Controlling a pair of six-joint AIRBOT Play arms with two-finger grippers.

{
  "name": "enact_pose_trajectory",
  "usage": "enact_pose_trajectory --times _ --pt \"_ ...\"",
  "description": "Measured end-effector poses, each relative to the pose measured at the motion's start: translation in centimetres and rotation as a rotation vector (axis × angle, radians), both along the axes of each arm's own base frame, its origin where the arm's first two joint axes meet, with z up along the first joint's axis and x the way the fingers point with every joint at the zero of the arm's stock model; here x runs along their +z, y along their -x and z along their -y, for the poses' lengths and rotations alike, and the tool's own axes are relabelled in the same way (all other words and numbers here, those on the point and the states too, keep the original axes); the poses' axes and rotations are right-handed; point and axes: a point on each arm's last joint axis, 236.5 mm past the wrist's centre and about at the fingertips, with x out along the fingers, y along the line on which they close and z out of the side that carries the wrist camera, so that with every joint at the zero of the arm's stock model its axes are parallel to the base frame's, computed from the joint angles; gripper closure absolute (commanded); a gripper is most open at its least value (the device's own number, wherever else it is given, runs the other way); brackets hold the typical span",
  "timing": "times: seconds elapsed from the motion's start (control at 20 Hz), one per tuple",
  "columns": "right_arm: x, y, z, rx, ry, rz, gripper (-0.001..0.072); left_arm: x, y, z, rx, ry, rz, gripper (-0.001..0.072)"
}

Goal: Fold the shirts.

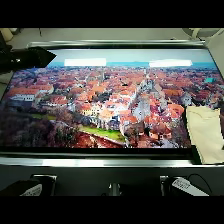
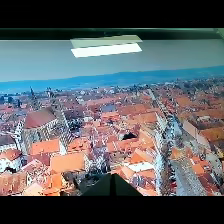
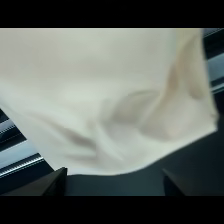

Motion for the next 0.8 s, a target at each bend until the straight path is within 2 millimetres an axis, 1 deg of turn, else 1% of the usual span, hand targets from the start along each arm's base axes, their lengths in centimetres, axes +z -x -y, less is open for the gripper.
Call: enact_pose_trajectory --times 0.05,0.1,0.15,0.2,0.25,0.3,0.35,0.4,0.45,0.5,0.55,0.6,0.65,0.7,0.75,0.8 --pt "2.4 -0.9 1.8 0.025 0.077 0.035 0.0072 0.5 0.0 0.0 -0.001 0.003 0.011 0.0684" --pt "5.0 -2.2 3.5 0.062 0.163 0.079 0.0073 1.2 0.0 0.0 -0.001 0.004 0.026 0.0684" --pt "8.2 -4.5 5.0 0.118 0.264 0.153 0.0078 1.9 -0.1 0.0 0.002 -0.006 0.045 0.0685" --pt "11.3 -7.1 5.8 0.180 0.358 0.231 0.0090 2.3 -0.4 -0.4 0.016 -0.035 0.061 0.0685" --pt "14.5 -10.3 5.5 0.251 0.436 0.327 0.0090 2.3 -0.8 -1.1 0.045 -0.069 0.063 0.0684" --pt "16.9 -13.5 4.2 0.314 0.480 0.421 0.0088 1.9 -1.3 -2.0 0.087 -0.115 0.050 0.0683" --pt "18.8 -16.8 1.6 0.372 0.483 0.522 0.0084 1.0 -1.7 -3.0 0.131 -0.167 0.021 0.0655" --pt "19.7 -19.6 -1.6 0.423 0.454 0.594 0.0055 -0.5 -2.0 -4.1 0.178 -0.225 -0.025 0.0426" --pt "19.6 -22.0 -5.4 0.480 0.401 0.640 0.0037 -2.3 -2.2 -5.0 0.214 -0.269 -0.084 0.0053" --pt "18.5 -23.8 -9.3 0.542 0.330 0.651 0.0044 -4.4 -2.0 -5.7 0.238 -0.305 -0.156 -0.0004" --pt "16.9 -24.8 -13.0 0.602 0.252 0.631 0.0044 -7.4 -1.4 -6.2 0.249 -0.342 -0.264 -0.0004" --pt "14.8 -25.2 -16.5 0.660 0.172 0.591 0.0045 -10.8 -0.2 -6.6 0.246 -0.388 -0.389 -0.0002" --pt "12.4 -24.9 -20.0 0.720 0.093 0.530 0.0045 -13.5 1.1 -6.8 0.236 -0.422 -0.488 -0.0002" --pt "10.3 -24.3 -22.8 0.774 0.034 0.473 0.0045 -15.6 2.5 -7.0 0.227 -0.451 -0.559 -0.0002" --pt "8.5 -23.5 -25.2 0.823 -0.014 0.420 0.0044 -16.6 3.4 -6.9 0.231 -0.458 -0.589 -0.0003" --pt "6.9 -22.8 -26.8 0.857 -0.044 0.372 0.0043 -17.5 4.2 -6.9 0.245 -0.450 -0.607 -0.0003"
